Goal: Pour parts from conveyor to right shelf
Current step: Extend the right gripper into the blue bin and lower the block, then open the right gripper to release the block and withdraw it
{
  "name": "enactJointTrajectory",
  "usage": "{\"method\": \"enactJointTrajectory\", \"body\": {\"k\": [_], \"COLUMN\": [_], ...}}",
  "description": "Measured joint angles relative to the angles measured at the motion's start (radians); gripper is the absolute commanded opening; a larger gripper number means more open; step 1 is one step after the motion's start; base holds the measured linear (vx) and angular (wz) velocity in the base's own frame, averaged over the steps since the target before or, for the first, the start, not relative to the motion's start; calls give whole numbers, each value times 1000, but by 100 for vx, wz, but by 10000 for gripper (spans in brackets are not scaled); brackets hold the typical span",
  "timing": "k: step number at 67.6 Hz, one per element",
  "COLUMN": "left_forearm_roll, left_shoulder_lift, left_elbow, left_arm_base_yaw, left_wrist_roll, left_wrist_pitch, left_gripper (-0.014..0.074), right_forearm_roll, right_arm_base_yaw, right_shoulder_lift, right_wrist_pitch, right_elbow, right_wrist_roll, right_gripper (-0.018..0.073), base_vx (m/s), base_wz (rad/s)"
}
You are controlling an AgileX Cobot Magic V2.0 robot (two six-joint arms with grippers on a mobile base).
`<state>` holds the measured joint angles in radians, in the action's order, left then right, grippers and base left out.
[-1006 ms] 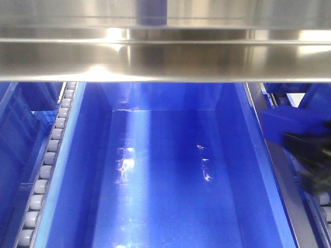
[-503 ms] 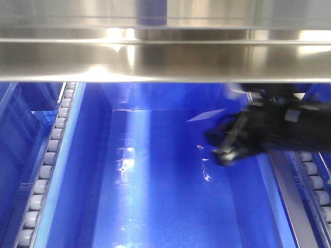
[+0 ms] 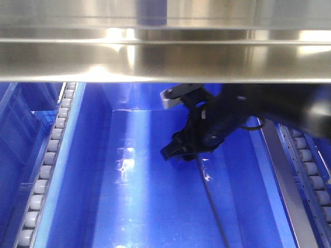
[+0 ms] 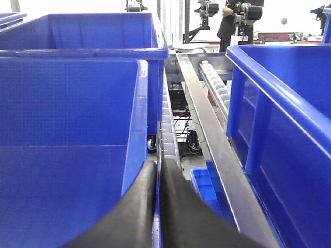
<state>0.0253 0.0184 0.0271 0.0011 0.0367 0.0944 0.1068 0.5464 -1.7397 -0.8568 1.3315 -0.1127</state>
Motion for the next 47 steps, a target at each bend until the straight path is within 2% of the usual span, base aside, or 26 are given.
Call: {"method": "enactJointTrajectory", "body": {"k": [16,25,47], "left_forearm_roll": [0,0,0], "left_shoulder_lift": [0,0,0], "left_elbow": [0,0,0], "left_arm_base_yaw": [0,0,0], "left_wrist_roll": [0,0,0], "left_wrist_pitch": [0,0,0], "left_gripper": [-6,-6,-6], "right_forearm_roll": [6,11,11], "right_arm_base_yaw": [0,0,0], "right_shoulder_lift": [-86,-95,-92], "right_wrist_pitch": [-41,-44,-15], "right_elbow": [39,39,44], "right_wrist_roll": [50,60,97], "right_gripper": [409,503,519], "base_vx": [0,0,0], "base_wz": [0,0,0]}}
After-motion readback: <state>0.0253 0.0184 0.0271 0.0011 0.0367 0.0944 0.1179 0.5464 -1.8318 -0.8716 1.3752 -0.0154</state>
